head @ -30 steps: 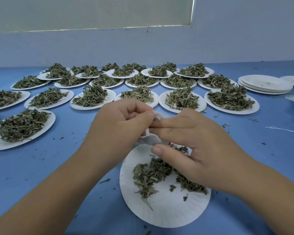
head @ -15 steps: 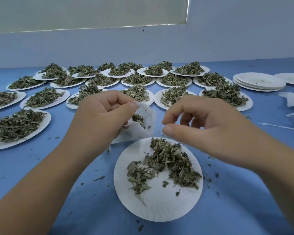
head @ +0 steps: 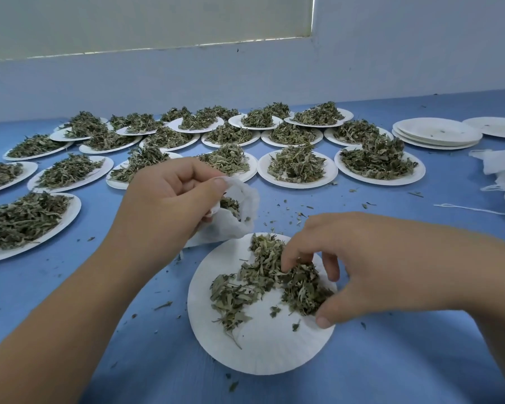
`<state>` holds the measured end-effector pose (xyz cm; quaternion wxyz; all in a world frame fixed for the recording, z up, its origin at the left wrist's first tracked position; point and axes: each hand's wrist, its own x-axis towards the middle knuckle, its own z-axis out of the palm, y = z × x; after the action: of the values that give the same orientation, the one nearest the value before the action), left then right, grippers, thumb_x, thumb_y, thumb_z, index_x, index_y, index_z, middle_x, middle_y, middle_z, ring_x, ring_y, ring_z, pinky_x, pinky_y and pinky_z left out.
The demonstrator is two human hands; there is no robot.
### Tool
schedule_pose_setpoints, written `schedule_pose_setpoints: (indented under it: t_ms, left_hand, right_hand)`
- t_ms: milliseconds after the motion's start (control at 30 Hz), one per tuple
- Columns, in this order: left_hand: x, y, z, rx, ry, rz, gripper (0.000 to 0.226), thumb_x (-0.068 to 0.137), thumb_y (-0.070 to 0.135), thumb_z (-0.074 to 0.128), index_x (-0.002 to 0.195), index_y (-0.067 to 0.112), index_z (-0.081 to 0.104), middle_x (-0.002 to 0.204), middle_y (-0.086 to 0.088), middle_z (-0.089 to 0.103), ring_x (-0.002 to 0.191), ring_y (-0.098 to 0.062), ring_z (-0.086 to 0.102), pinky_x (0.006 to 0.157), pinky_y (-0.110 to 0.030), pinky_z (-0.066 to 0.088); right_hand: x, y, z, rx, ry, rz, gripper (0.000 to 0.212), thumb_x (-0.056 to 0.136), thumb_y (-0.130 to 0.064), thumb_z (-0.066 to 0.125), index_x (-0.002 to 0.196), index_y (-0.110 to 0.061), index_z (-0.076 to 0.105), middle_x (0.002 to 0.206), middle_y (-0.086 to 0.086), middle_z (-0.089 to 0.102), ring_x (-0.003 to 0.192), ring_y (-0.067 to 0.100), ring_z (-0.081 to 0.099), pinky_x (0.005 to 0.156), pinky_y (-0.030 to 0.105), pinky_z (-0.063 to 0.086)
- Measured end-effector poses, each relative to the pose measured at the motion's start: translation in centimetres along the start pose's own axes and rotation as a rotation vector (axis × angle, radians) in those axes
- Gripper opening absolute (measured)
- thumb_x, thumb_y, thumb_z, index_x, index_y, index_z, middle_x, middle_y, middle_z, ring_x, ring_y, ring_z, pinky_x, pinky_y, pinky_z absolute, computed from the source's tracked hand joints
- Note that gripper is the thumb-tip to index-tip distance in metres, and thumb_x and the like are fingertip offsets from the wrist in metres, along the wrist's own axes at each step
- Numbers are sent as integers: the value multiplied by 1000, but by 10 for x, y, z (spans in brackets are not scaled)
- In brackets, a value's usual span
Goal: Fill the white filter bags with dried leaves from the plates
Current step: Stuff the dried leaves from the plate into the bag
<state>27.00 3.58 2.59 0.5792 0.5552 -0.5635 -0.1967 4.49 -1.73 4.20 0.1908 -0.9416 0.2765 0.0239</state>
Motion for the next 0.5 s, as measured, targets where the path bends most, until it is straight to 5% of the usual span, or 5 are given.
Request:
schedule_pose_setpoints:
  t_ms: [133,300,400,500]
  left_hand:
    - [0,0,0,12,5,1,16,88,13,68,74,18,73,41,13,38,37,-3,35,42,-14,35]
    - [0,1,-1,26,38,6,15,88,13,68,75,18,73,43,12,41,38,-3,36,43,-13,36]
    - [0,2,-2,31,66,8,13,89,11,65,79,13,72,42,13,41,37,-3,35,42,-12,35]
    - [1,3,-4,42,87,18,11,90,10,65,81,11,72,42,12,41,37,-4,36,43,-12,35]
  right_hand:
    - [5,-5,8,-70,13,-24,53,73,-52,74,118,-54,47,97,-23,43,84,-18,41,61,11,34]
    - [9,-11,14,-111,37,-25,44,78,-42,73,120,-47,58,111,-20,49,82,-5,42,73,15,40]
    - [11,-16,16,-138,28,-19,41,83,-40,69,121,-48,59,114,-21,49,72,-7,38,59,6,28]
    - [10,-20,17,-161,45,-24,36,86,-35,65,121,-45,61,115,-19,54,87,-2,45,64,11,36]
